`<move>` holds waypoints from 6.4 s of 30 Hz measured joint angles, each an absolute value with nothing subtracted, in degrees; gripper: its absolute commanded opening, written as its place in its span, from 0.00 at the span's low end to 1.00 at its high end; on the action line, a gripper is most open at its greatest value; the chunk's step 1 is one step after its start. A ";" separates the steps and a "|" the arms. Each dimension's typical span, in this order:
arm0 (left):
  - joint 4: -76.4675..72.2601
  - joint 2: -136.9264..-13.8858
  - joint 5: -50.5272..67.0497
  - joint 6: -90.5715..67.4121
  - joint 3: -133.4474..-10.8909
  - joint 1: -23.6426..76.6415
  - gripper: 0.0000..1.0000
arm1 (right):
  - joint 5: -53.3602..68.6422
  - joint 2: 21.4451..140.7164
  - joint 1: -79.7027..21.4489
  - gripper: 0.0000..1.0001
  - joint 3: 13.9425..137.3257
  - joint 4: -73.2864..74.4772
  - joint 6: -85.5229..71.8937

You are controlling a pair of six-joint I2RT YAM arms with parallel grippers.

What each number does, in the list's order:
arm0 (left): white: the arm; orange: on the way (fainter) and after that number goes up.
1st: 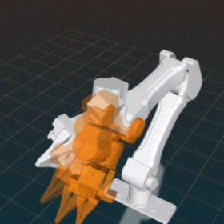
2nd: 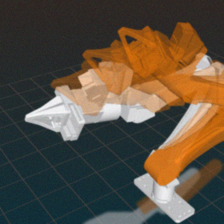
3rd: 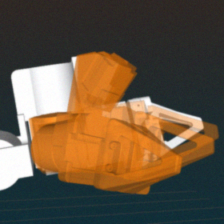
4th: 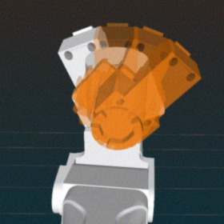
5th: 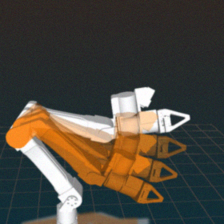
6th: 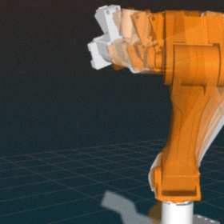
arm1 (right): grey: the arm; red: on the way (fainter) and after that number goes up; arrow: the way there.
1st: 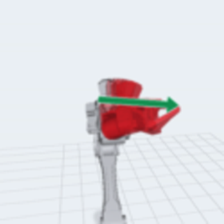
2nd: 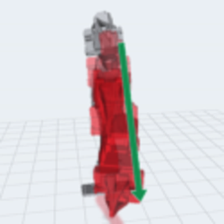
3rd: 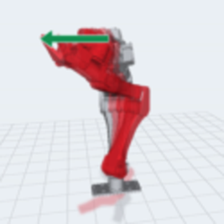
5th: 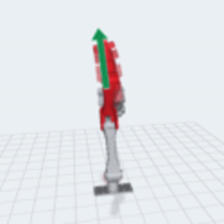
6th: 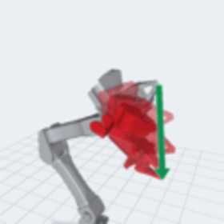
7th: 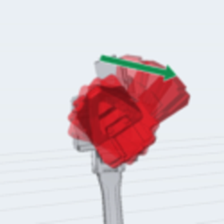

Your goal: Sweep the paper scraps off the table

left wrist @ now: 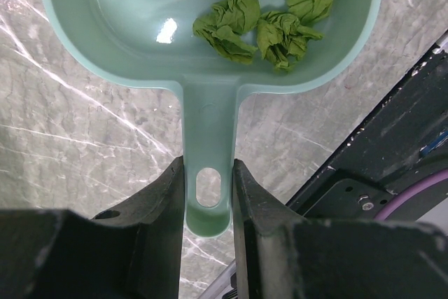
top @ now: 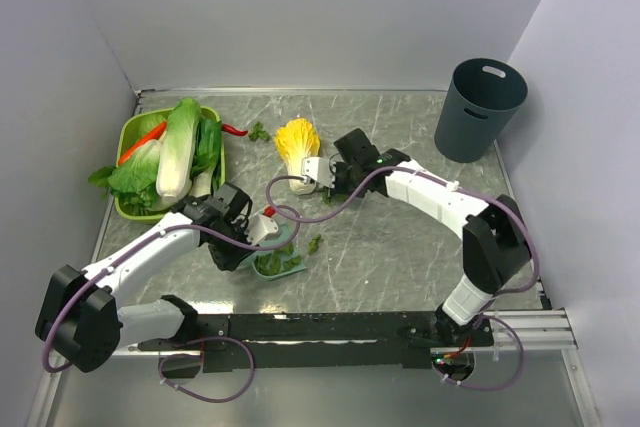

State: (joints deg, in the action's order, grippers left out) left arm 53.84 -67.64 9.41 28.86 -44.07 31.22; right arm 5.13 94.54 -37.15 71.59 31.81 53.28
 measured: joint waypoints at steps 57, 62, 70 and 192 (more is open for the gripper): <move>43.77 -79.00 9.02 26.68 -51.88 40.16 0.01 | 27.24 86.30 -34.92 0.00 81.84 56.97 -3.09; 44.23 -79.00 8.97 26.63 -51.77 40.16 0.01 | 24.75 86.11 -29.17 0.00 85.62 59.27 0.27; 46.04 -79.00 7.88 26.24 -51.77 40.16 0.01 | 7.38 88.42 -27.77 0.00 87.39 55.94 4.45; 44.91 -88.64 14.37 24.34 -75.88 37.67 0.01 | 5.76 87.90 14.52 0.00 85.58 12.91 11.44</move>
